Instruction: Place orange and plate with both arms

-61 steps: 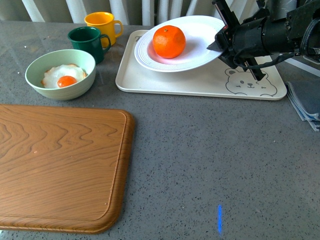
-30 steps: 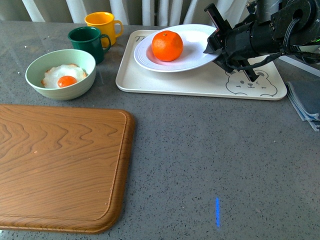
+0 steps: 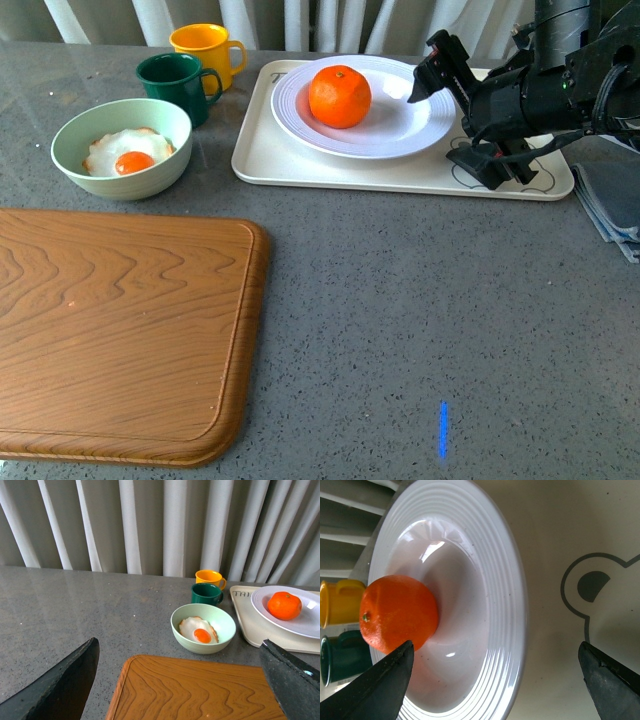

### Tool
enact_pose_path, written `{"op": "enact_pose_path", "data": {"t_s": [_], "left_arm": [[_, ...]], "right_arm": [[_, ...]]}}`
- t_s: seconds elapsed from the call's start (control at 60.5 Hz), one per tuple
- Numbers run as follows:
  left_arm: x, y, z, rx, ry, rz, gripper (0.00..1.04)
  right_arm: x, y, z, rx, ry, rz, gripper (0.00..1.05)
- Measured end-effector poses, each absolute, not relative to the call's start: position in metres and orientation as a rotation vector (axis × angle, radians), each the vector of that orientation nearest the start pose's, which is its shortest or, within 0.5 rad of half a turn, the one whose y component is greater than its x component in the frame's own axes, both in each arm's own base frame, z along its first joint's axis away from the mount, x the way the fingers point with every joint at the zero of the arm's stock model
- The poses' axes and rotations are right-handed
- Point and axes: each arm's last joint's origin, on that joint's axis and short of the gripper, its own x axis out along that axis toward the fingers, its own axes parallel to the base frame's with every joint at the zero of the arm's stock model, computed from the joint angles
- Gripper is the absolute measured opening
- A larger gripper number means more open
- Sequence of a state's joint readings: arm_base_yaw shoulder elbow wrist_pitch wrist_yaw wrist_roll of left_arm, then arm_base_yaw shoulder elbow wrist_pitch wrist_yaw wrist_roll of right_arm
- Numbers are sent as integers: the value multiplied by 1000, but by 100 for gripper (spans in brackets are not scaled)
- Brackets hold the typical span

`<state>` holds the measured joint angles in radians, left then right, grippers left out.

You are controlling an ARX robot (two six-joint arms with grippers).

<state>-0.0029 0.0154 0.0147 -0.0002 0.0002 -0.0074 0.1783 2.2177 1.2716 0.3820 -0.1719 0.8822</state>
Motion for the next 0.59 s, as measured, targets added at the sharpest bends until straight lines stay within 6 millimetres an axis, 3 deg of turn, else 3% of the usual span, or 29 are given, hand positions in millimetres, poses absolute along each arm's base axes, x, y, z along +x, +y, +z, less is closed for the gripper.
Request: {"op": "enact_pose_path", "data": {"t_s": [0.314,0.595], "left_arm": [[98,0,167,-7,1,-3,96],[98,0,167,-7,1,-3,96]], "right_arm": [[384,93,160,610,519,181,96],[305,79,215,492,337,182,95]]}}
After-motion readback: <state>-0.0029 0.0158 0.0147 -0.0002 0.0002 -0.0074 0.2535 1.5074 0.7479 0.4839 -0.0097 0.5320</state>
